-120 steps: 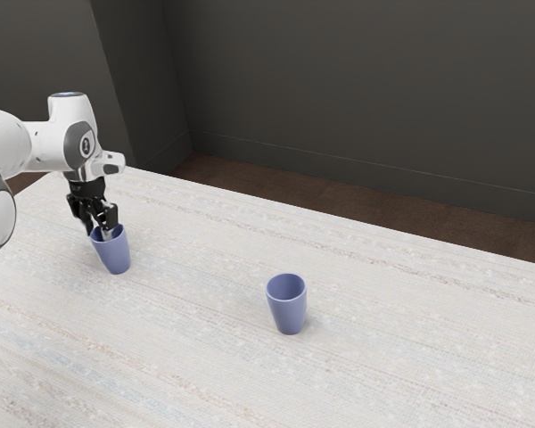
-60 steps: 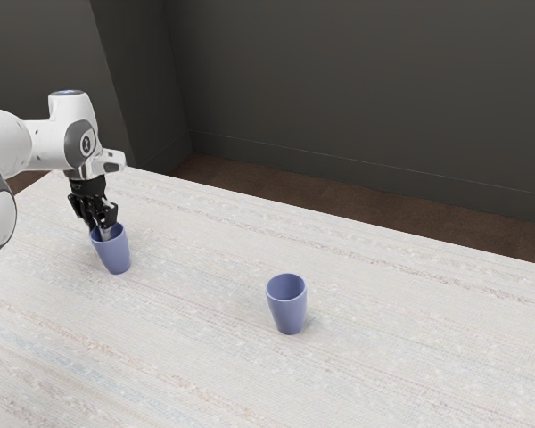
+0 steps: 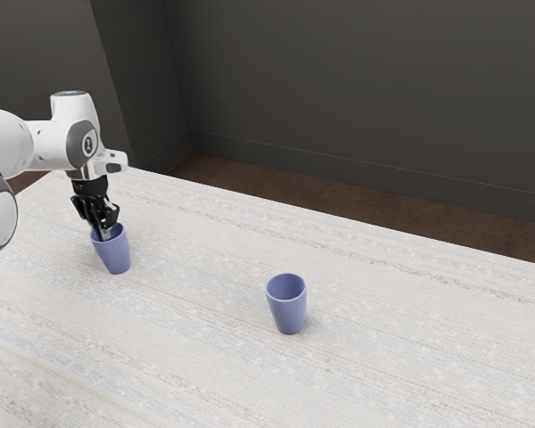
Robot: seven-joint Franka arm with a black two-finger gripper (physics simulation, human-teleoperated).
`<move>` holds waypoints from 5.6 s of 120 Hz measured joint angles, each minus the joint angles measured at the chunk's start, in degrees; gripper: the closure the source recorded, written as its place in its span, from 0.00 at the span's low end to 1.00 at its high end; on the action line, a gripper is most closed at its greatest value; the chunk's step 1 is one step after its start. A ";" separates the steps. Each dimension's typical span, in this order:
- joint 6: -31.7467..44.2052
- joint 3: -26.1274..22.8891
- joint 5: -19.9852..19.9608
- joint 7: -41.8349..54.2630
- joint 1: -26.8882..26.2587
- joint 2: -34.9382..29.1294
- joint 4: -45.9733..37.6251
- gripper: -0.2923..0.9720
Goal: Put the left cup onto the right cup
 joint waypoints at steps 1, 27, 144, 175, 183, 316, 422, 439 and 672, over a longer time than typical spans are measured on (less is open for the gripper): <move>0.00 -0.01 0.00 0.00 0.00 0.00 0.00 0.72; 0.00 -0.09 -0.03 -0.04 -0.03 0.00 0.00 0.75; 0.00 -0.19 0.69 -0.39 -0.68 -3.85 -0.84 0.85; -0.68 -0.73 0.99 -0.44 -1.79 -7.64 -1.95 0.85; -0.96 -0.76 1.05 -0.44 -2.32 -8.73 -2.25 0.85; -7.32 -0.80 1.92 -0.32 -13.82 -18.65 -4.79 0.85; -8.61 -0.98 2.14 -0.22 -25.61 -20.52 -5.28 0.85; -8.62 -0.98 2.14 -0.21 -27.33 -20.42 -5.28 0.85; -8.13 -2.99 1.15 -0.57 -36.57 -13.70 -1.11 0.85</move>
